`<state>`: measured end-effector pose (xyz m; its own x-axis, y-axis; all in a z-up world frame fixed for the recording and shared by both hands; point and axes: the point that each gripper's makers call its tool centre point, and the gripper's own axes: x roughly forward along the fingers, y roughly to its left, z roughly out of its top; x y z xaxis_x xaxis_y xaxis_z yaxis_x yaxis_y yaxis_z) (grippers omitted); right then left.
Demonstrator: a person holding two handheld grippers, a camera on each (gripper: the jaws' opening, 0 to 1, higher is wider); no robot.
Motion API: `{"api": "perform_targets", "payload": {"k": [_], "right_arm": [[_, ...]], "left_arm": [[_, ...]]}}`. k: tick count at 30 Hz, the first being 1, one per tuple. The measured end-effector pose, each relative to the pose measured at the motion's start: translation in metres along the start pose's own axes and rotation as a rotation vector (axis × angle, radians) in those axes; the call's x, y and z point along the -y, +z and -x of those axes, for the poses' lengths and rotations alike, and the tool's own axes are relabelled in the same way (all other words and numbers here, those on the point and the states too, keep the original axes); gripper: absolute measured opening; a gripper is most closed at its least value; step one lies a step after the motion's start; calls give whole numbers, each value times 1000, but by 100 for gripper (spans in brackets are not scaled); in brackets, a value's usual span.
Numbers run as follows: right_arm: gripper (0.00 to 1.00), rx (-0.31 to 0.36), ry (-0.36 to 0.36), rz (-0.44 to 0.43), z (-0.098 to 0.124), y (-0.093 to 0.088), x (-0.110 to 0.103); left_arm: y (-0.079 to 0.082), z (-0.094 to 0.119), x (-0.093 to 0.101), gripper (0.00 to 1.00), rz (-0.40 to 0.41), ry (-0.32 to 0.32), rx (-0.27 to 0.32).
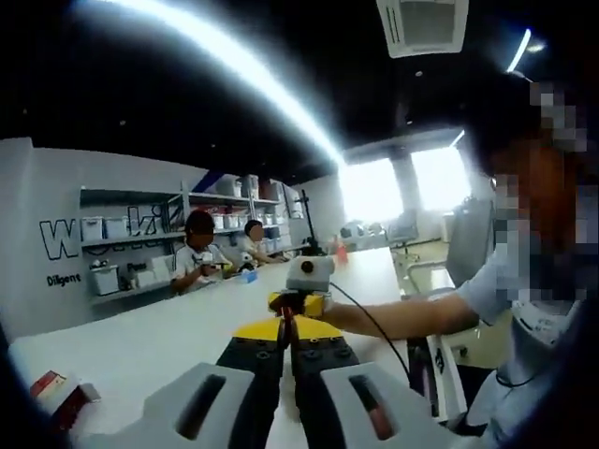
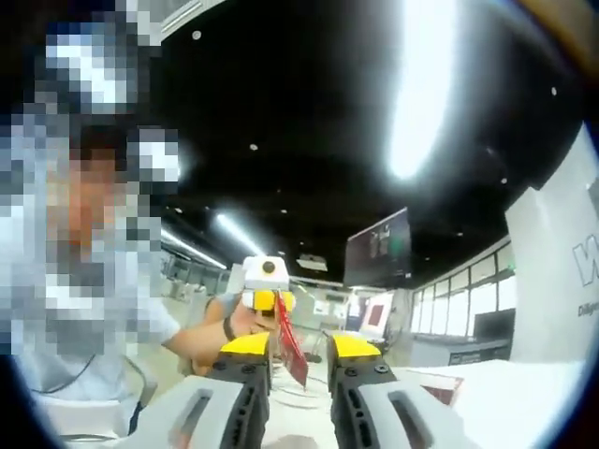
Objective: Tear open the coffee pouch, take out the coffee, and pour the coffee from the pouch into the cup
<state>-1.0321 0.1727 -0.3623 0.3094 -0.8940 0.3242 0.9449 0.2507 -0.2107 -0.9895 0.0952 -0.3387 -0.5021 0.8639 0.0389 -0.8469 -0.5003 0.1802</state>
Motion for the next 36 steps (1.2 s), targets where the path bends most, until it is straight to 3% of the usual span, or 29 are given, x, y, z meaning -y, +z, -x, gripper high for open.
{"api": "perform_targets", "payload": {"k": [4,11,15,22,27,33,36], "right_arm": [[5,-5,20,3,-2,0,-4],[5,7,5,13,-1,5,1],[18,18,-8,3,0,3,5],[32,12,31,-20,1,-3,-3],[40,10,23,-49,7,-6,3],[69,-11,0,-74,9,-15,10],[77,-18,1,-92,11,-21,11]], "left_arm": [[-4,0,-1,5,-3,6,-5],[-4,1,-5,5,1,14,3],[-4,1,-4,5,-1,13,2],[-2,2,-2,5,-2,16,12],[-2,5,-1,5,0,19,17],[-1,9,-2,5,13,23,38],[-1,11,-1,5,18,26,49]]}}
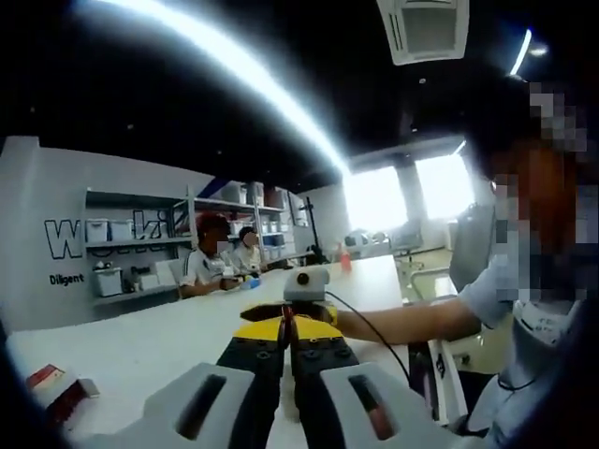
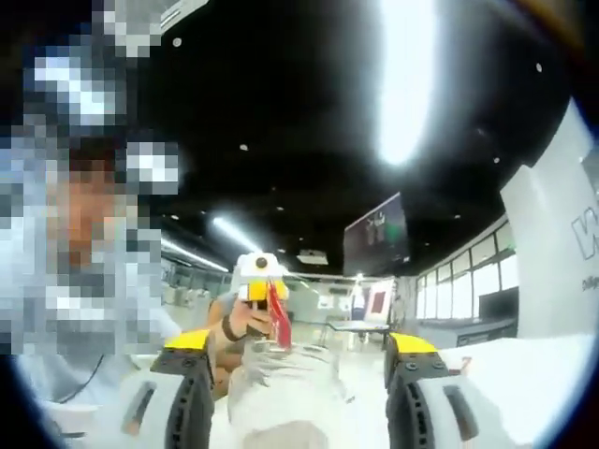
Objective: Tear open the coffee pouch, take out the coffee, and pour the coffee from the pouch into the cup
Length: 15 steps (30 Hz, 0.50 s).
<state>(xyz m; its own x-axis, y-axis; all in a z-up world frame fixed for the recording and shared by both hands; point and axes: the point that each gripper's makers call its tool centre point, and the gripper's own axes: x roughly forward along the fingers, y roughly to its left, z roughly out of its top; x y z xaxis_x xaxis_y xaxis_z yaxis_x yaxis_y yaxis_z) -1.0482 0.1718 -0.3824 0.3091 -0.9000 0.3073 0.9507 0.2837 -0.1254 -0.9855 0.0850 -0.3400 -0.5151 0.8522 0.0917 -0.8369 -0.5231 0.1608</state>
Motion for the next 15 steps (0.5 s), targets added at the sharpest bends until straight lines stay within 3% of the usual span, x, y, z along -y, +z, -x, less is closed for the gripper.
{"api": "perform_targets", "payload": {"k": [6,15], "right_arm": [[78,-28,2,-45,6,-15,1],[79,-131,-25,-166,34,-58,15]], "left_arm": [[0,2,0,5,14,3,21],[0,1,1,5,12,0,27]]}}
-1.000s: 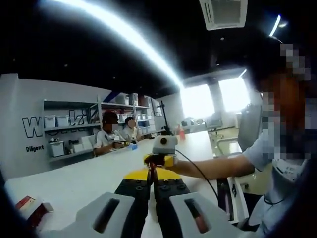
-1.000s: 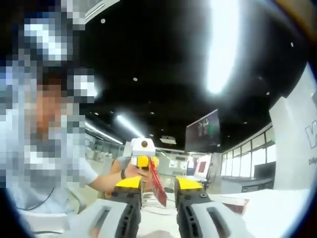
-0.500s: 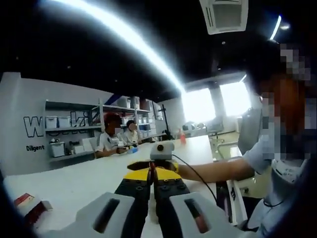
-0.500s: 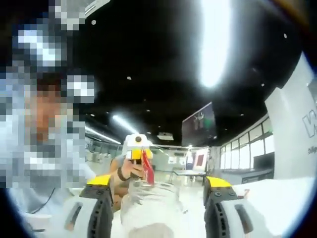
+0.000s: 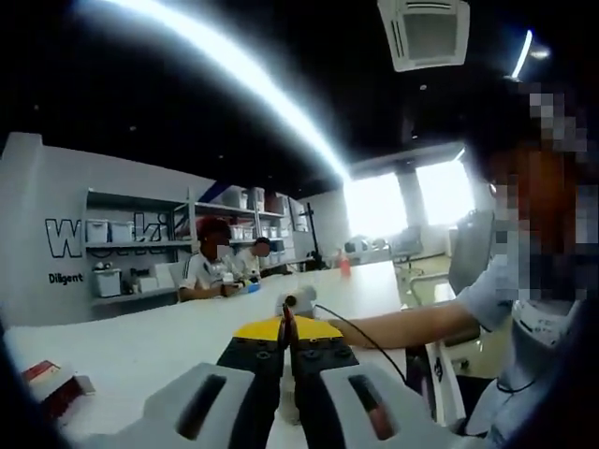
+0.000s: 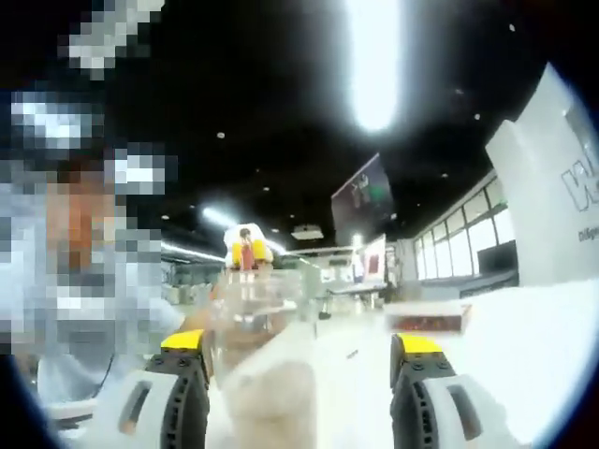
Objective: Tear open the coffee pouch, take out the coffee, and pour the coffee from the pouch into the cup
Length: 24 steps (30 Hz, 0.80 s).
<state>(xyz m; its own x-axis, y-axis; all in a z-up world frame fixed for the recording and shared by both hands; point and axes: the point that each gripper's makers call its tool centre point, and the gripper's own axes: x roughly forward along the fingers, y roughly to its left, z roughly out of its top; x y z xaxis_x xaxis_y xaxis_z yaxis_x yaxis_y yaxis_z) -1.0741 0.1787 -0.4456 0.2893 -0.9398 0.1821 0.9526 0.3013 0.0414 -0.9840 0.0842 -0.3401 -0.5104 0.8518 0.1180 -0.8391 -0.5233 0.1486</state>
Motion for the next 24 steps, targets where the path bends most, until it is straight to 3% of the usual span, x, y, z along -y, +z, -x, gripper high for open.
{"api": "perform_targets", "payload": {"k": [7,24], "right_arm": [[77,-91,20,-65,5,-27,-1],[73,-112,20,-67,12,-32,0]], "left_arm": [[0,6,-2,5,10,10,8],[-6,13,-2,5,7,25,22]]}}
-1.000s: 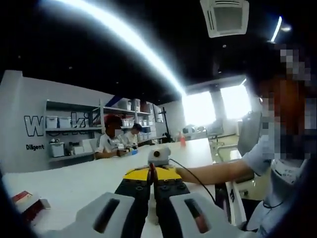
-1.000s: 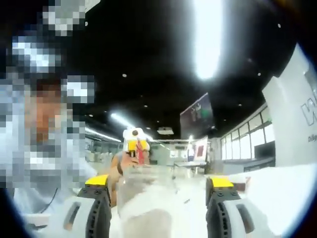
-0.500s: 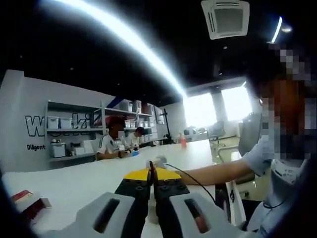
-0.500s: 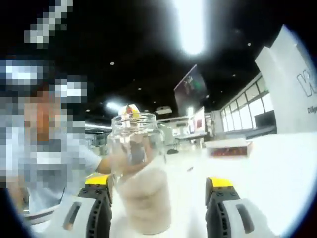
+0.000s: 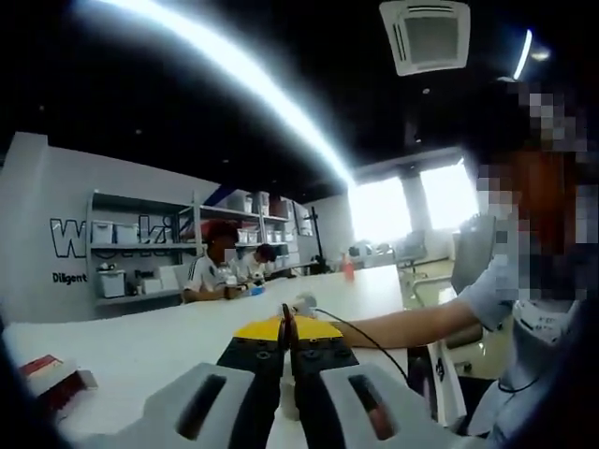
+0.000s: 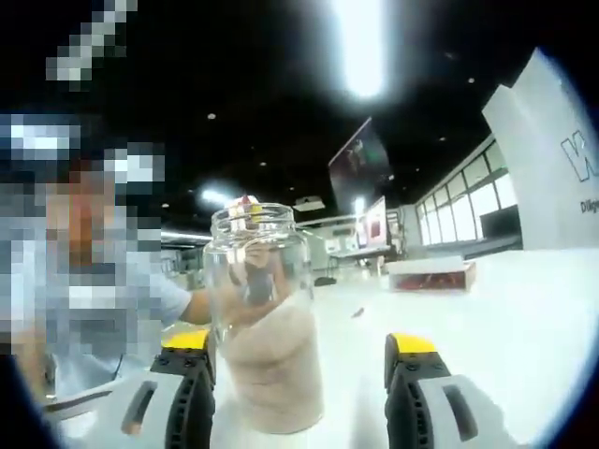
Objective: Tear open the coffee pouch, take out the coffee, and pour the coffee from the pouch into the cup
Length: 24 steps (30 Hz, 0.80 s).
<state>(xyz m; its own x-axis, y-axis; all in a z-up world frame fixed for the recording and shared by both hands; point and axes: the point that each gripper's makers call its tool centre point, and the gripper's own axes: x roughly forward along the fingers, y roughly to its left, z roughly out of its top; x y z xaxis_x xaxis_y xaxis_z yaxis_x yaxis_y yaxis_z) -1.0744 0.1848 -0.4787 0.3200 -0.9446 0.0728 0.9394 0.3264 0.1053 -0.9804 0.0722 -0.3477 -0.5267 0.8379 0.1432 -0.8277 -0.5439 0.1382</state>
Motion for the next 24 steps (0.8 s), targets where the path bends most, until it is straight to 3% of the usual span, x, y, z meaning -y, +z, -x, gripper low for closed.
{"api": "perform_targets", "payload": {"k": [24], "right_arm": [[73,-3,-3,-2,0,-1,0]], "left_arm": [[-3,10,-5,5,20,28,17]]}}
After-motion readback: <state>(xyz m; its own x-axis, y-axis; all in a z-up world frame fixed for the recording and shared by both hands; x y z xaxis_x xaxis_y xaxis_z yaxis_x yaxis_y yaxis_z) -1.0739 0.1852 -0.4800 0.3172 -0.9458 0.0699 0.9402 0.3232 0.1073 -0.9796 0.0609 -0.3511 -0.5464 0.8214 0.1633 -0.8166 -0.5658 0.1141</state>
